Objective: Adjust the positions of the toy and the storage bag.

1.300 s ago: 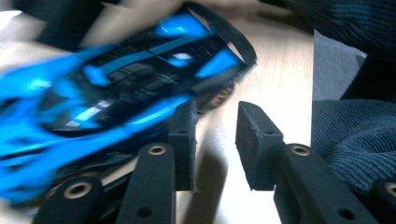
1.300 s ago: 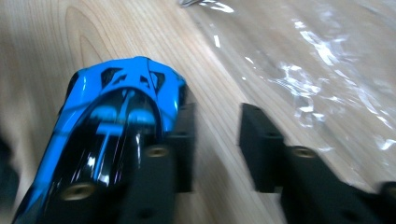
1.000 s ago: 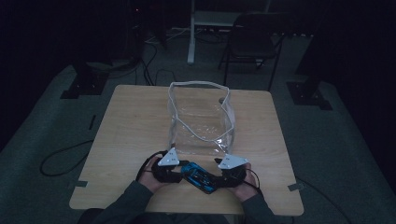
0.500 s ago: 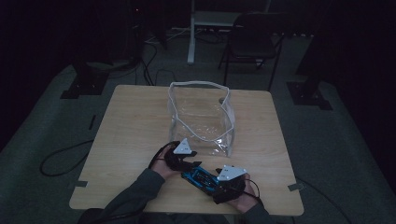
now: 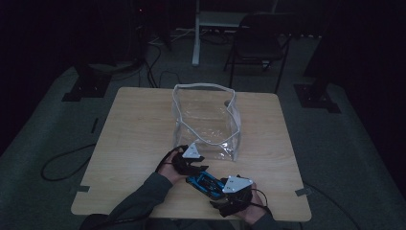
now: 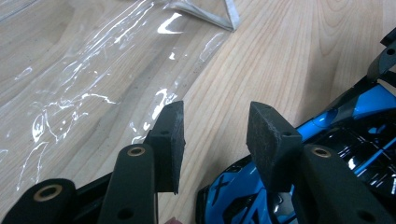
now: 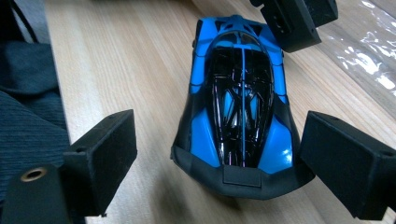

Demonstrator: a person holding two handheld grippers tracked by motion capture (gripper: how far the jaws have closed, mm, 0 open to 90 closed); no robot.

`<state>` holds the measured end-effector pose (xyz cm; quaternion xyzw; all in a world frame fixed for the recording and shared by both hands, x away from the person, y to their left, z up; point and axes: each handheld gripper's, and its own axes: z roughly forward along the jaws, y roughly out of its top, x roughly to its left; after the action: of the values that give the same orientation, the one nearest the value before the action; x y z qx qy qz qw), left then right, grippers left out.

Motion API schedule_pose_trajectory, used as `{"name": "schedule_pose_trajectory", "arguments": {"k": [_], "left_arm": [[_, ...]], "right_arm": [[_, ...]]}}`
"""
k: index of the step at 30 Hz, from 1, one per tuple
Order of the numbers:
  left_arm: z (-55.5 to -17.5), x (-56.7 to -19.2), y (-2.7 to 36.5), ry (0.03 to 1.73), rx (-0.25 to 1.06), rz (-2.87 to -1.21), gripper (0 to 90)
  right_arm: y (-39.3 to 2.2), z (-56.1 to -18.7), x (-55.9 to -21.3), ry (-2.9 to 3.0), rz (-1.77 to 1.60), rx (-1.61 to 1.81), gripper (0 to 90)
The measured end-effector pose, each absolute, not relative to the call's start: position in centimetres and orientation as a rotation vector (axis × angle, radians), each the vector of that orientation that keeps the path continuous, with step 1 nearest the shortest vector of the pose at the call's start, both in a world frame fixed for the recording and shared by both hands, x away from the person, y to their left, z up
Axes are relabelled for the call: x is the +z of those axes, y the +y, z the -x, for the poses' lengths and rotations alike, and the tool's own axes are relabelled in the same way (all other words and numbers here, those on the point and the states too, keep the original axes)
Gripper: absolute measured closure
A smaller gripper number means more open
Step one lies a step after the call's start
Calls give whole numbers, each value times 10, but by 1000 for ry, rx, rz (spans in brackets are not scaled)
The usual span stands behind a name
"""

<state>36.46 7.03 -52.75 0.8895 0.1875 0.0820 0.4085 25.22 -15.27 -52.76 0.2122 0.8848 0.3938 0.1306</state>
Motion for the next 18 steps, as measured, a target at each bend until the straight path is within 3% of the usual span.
{"name": "schedule_pose_trajectory", "arguments": {"k": [12, 18], "left_arm": [[-362, -527, 83, 506, 164, -2198, 623], [-357, -528, 95, 513, 162, -2206, 612]], "right_arm": [[-159, -267, -536, 2562, -643, 1057, 117], [-164, -280, -535, 2561, -645, 1053, 185]]}}
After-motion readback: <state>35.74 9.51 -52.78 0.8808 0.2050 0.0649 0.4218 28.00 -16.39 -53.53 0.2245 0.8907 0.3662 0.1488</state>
